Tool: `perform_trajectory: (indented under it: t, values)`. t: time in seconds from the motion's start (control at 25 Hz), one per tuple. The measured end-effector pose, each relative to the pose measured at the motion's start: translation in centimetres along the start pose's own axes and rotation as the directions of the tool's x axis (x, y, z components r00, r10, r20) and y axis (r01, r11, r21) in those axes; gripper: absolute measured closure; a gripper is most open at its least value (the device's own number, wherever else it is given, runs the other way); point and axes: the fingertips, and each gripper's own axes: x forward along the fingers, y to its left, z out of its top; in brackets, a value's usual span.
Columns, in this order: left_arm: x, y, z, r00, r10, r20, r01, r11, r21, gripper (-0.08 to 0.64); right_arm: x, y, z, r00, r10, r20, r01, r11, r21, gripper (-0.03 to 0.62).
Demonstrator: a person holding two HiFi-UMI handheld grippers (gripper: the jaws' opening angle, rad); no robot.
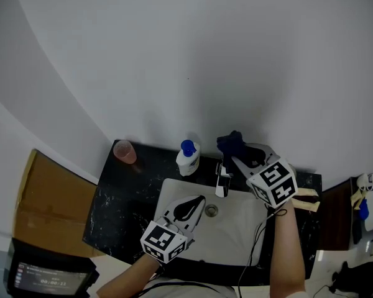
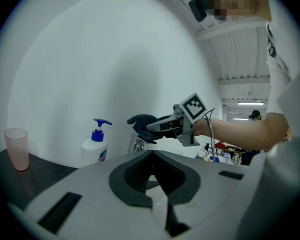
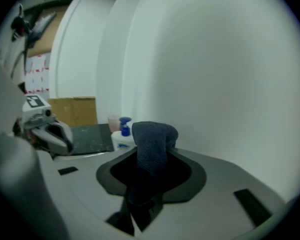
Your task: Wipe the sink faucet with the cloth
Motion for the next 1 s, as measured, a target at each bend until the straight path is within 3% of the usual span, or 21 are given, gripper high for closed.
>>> perform_trajectory:
  t: [0.12, 0.2, 0.28, 0.4, 0.56, 0.64, 0.72, 0.8, 0.92, 1.0]
  values:
    - [0.0, 0.1, 0.3, 1.000, -0.002, 0.007, 0.002, 1.000, -0.001, 0.560, -1.2, 4.3, 0.2, 0.985, 0.173, 0.003, -0.172, 0.984, -0.053, 0.463]
    - [0.0, 0.0, 0.4, 1.000, -0.005, 0.009, 0.005, 1.000, 0.000, 0.560, -0.7, 5.2, -0.3, 0.981, 0.188, -0.038, -0.191, 0.977, -0.091, 0.463]
    - [0.2, -0.3, 0.5, 1.000, -0.009, 0.009, 0.009, 1.000, 0.000, 0.560, 0.4, 4.1, -0.4, 0.990, 0.138, -0.040, -0.141, 0.987, -0.081, 0.463]
    - [0.4, -0.3, 0.6, 1.000, -0.010, 0.008, 0.010, 1.000, 0.001, 0.560, 2.1, -0.2, -0.5, 1.000, -0.009, -0.014, 0.009, 1.000, 0.010, 0.462]
    - [0.3, -0.2, 0.5, 1.000, -0.005, 0.007, 0.005, 1.000, -0.001, 0.560, 1.7, -4.0, -1.3, 0.987, -0.160, -0.035, 0.161, 0.986, 0.048, 0.462]
    - [0.1, 0.1, 0.5, 1.000, 0.001, 0.007, -0.001, 1.000, 0.000, 0.559, 0.5, -2.7, -0.8, 0.995, -0.098, 0.011, 0.098, 0.994, 0.057, 0.462]
    - [0.0, 0.3, 0.6, 1.000, 0.007, 0.009, -0.007, 1.000, 0.000, 0.560, -0.6, 0.2, -0.2, 0.997, 0.045, 0.057, -0.048, 0.997, 0.053, 0.462]
    - [0.0, 0.3, 0.6, 1.000, 0.008, 0.012, -0.008, 1.000, 0.001, 0.560, -1.0, 3.1, -0.5, 0.987, 0.156, 0.029, -0.156, 0.988, -0.009, 0.462]
    - [0.0, 0.4, 0.8, 1.000, 0.010, 0.017, -0.010, 1.000, 0.003, 0.560, 0.1, 4.4, -1.1, 0.982, 0.186, -0.027, -0.188, 0.980, -0.060, 0.462]
    - [0.1, 0.4, 0.9, 1.000, 0.009, 0.018, -0.009, 1.000, 0.003, 0.560, 1.0, 2.8, -1.0, 0.992, 0.127, -0.012, -0.127, 0.992, -0.025, 0.462]
